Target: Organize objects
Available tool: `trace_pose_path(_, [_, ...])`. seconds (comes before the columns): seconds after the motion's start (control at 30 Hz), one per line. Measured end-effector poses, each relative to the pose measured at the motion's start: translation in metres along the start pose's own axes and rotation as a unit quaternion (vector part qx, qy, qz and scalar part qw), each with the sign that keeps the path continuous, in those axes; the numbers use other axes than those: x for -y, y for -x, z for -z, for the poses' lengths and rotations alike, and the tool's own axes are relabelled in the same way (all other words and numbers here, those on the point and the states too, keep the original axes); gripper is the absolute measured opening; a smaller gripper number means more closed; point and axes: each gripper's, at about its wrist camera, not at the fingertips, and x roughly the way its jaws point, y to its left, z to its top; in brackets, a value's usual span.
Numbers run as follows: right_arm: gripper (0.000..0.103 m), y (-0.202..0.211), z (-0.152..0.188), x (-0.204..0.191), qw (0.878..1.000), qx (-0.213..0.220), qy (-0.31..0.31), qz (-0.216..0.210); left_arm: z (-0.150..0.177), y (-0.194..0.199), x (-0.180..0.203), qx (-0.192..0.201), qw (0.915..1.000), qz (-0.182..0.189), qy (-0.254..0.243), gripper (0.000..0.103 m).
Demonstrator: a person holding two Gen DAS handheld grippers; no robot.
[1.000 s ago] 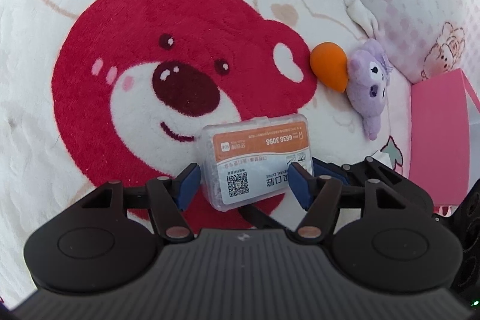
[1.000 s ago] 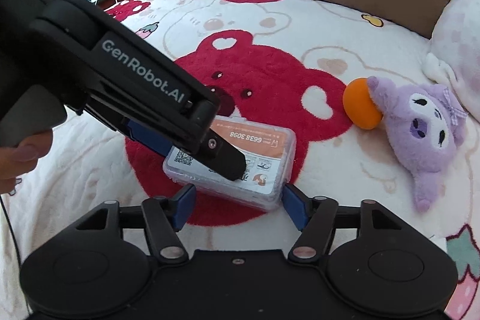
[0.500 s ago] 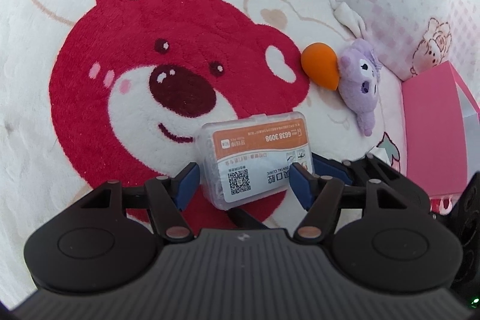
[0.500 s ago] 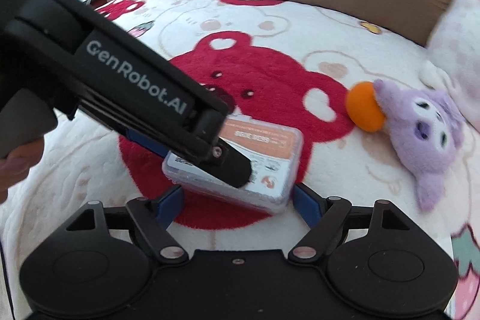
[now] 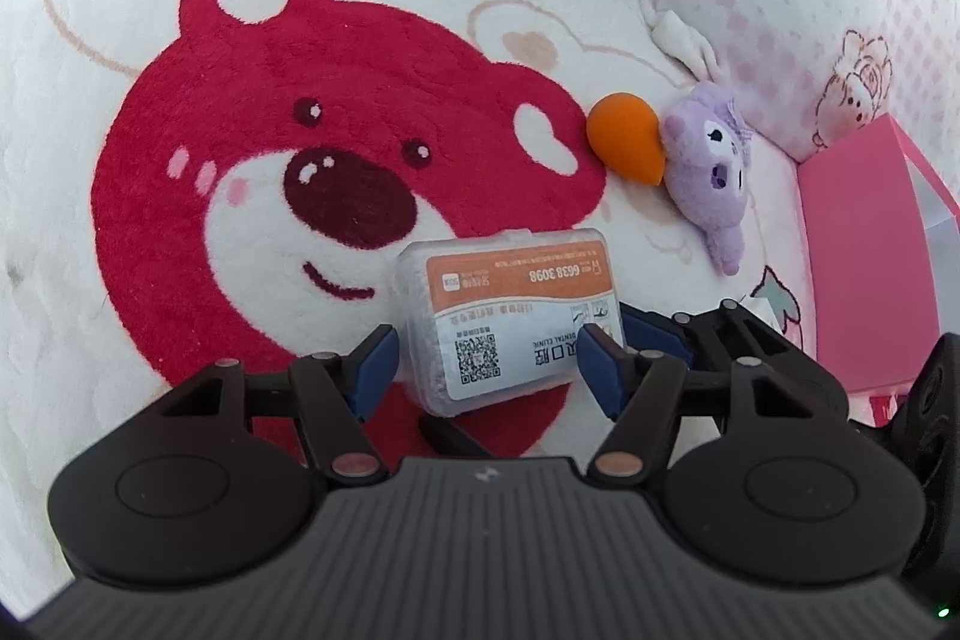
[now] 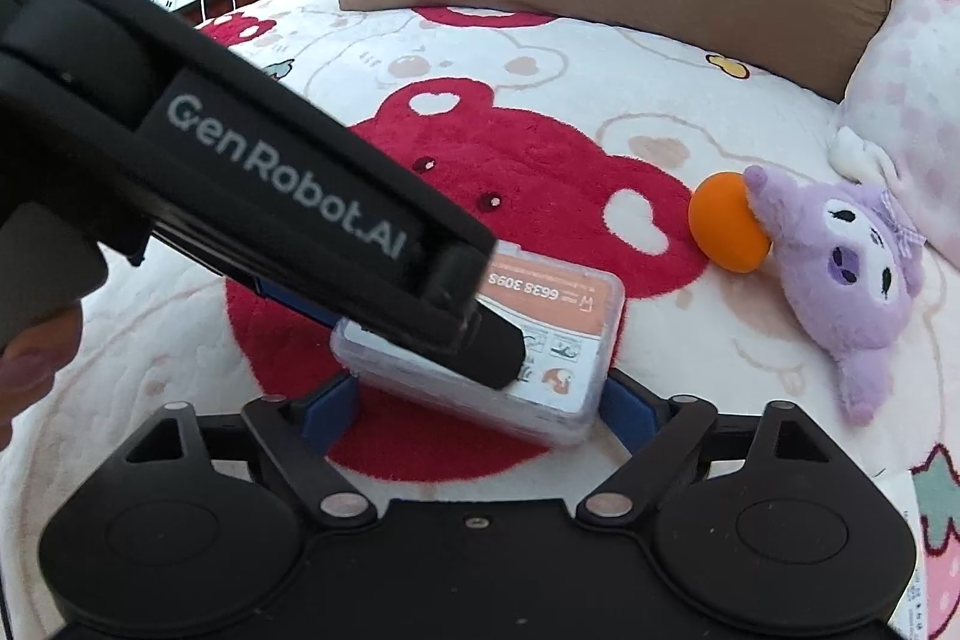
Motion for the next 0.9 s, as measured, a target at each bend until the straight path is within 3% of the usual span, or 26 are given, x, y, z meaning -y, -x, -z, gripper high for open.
trace_pose_path(0.73, [0.093, 0.034, 0.006, -0.004, 1.000, -0.006, 0.006, -0.001, 0.029, 0.029, 0.037, -0.001, 0.9991, -0.034, -0.023, 0.064])
trace_pose_path(0.9, [0.093, 0.048, 0.007, 0.001, 1.000, -0.005, -0.012, -0.003, 0.033, 0.038, 0.045, -0.005, 0.9994, -0.024, -0.023, 0.065])
